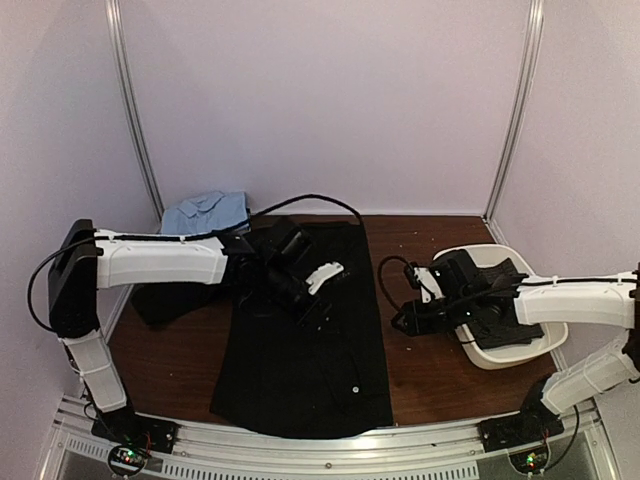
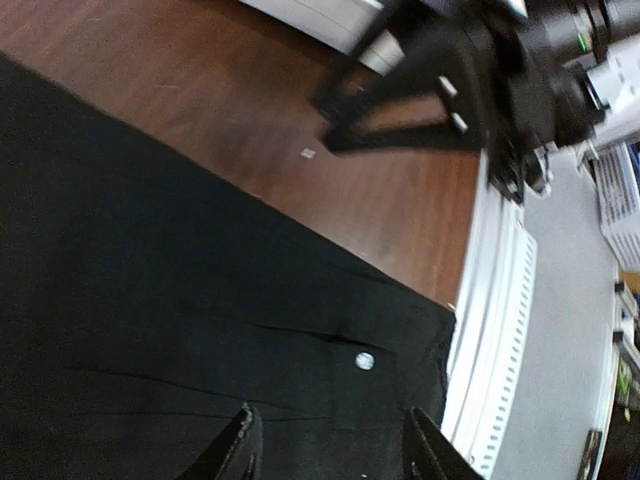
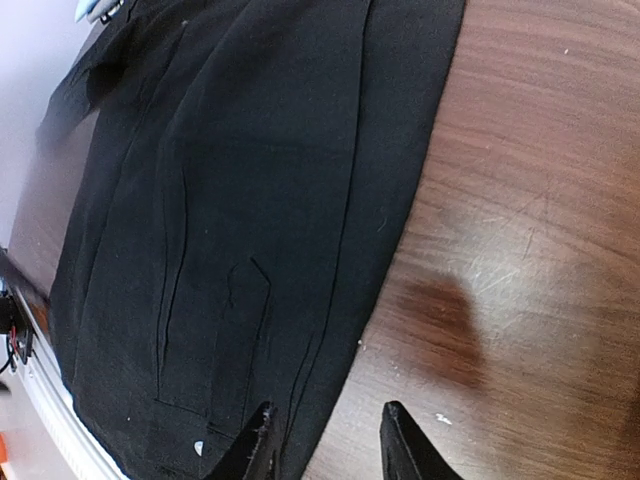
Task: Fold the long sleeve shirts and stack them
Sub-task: Fold the sleeve of the 1/3-folded shirt, then smooth out the 1/3-folded shirt at the center of the board.
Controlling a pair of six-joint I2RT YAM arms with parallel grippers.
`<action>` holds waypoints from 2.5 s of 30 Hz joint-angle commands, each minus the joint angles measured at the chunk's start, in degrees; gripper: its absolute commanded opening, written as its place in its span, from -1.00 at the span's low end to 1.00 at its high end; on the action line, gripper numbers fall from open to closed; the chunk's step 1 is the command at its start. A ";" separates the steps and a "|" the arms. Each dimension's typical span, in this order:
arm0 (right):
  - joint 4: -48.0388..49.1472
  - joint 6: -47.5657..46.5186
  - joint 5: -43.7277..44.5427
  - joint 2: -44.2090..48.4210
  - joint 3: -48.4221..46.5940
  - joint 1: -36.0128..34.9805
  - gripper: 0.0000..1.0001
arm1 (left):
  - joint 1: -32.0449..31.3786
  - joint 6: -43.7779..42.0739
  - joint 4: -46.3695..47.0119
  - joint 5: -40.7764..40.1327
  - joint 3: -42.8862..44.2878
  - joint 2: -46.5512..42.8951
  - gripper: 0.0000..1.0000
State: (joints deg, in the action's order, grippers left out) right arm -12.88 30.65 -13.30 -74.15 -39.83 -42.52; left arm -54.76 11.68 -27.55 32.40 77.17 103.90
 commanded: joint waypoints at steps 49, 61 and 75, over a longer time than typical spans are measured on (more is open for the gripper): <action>2.21 7.58 5.03 -4.29 -2.90 -12.50 -0.32 | 19.09 19.45 19.31 -5.20 23.27 23.14 -0.41; 0.13 7.97 6.83 -1.09 -3.01 -11.97 -0.34 | 18.62 24.14 26.24 -6.49 23.34 32.75 -0.46; -2.36 9.29 7.96 3.10 -1.30 -11.84 -0.35 | 20.09 24.51 31.77 -2.68 25.07 33.76 -0.46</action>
State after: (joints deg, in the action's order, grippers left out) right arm -13.72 39.42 -7.44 -72.84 -41.65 -54.72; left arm -34.85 35.99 0.16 27.73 100.03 138.98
